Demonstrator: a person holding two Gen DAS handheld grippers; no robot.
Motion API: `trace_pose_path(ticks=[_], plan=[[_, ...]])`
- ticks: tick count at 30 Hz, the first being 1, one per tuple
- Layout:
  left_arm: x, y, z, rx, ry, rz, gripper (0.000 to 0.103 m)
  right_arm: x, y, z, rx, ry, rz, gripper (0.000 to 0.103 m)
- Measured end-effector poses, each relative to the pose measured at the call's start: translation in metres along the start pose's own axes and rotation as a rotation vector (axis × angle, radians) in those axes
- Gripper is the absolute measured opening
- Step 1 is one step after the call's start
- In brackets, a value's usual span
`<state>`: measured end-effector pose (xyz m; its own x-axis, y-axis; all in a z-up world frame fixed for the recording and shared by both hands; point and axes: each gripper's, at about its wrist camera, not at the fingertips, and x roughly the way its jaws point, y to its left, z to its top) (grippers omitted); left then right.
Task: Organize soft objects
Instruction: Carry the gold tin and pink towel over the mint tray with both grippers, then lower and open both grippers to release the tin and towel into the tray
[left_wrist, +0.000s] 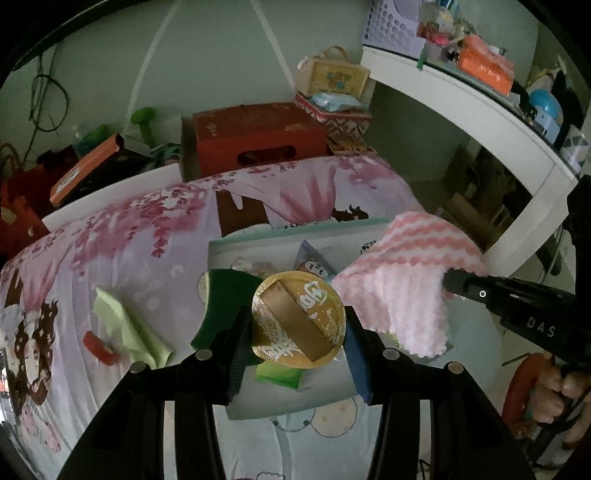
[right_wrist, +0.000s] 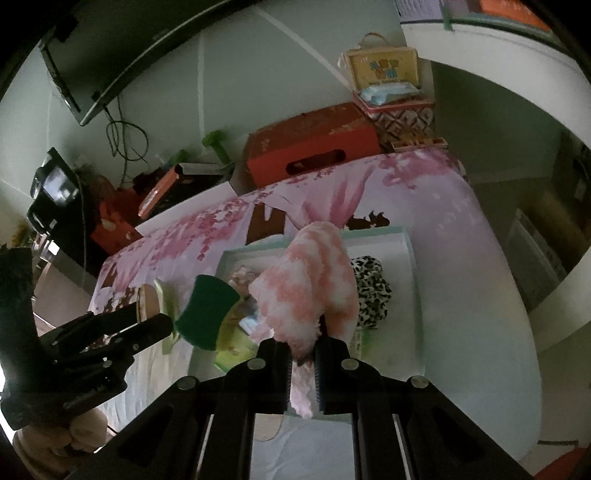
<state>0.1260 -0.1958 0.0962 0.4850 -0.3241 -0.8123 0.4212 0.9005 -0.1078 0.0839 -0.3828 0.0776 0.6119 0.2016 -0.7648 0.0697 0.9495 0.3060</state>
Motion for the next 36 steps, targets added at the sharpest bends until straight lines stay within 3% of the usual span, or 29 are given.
trace_pose_path(ticks=[14, 36], plan=[[0.064, -0.002, 0.005, 0.022, 0.091, -0.002, 0.049, 0.060, -0.011, 0.008, -0.010, 0.081, -0.020, 0.010], [0.123, 0.006, 0.012, 0.034, 0.161, -0.039, 0.050, 0.122, -0.008, 0.011, -0.022, 0.160, -0.045, 0.010]])
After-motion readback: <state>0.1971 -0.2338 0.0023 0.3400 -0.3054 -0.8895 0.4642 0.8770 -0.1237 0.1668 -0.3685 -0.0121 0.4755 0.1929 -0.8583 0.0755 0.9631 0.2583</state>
